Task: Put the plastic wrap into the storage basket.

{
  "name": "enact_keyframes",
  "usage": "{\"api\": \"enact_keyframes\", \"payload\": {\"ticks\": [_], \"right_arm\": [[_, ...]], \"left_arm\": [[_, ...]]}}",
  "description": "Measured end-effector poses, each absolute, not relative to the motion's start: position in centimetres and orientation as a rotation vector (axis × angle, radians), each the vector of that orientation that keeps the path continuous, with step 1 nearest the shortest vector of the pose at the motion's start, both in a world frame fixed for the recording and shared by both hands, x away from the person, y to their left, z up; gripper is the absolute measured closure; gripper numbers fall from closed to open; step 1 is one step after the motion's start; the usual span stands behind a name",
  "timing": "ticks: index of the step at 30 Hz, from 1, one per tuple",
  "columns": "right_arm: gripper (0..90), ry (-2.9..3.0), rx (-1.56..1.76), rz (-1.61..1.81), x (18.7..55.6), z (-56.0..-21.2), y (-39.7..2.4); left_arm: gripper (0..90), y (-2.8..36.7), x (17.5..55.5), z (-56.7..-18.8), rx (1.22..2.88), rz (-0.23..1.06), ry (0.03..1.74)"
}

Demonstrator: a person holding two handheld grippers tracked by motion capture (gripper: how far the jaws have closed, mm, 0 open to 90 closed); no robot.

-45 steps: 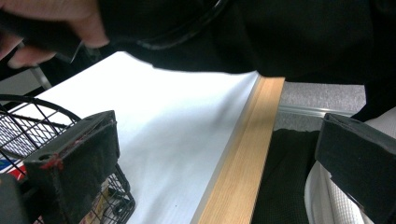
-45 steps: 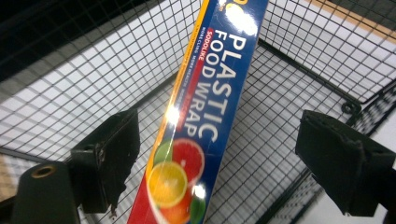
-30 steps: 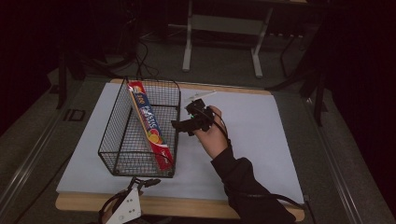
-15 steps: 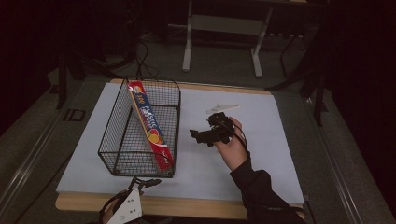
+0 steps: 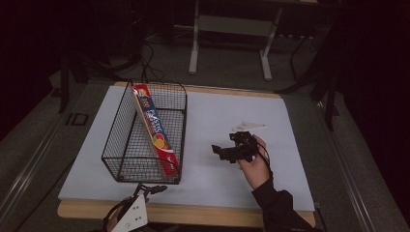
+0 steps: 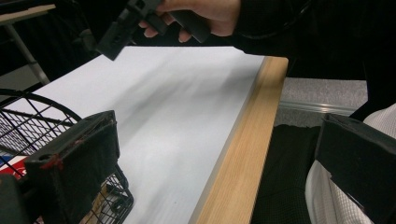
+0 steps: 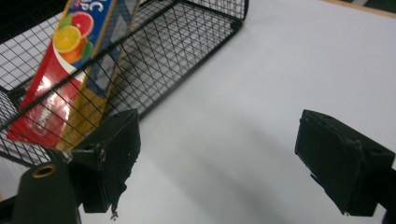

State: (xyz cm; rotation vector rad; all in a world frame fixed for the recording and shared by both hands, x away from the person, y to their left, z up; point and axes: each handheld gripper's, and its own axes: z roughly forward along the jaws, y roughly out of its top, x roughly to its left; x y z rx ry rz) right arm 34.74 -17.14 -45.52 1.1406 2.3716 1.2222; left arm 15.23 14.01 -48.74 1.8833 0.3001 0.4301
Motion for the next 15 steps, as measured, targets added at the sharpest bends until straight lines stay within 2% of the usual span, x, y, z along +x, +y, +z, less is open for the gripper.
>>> {"api": "enact_keyframes", "payload": {"ticks": [15], "right_arm": [[14.2,2.376,1.155,1.210,32.7,-47.7,-20.2]], "left_arm": [[0.1,14.0,15.2,-48.7,1.885,0.429,0.298]]}}
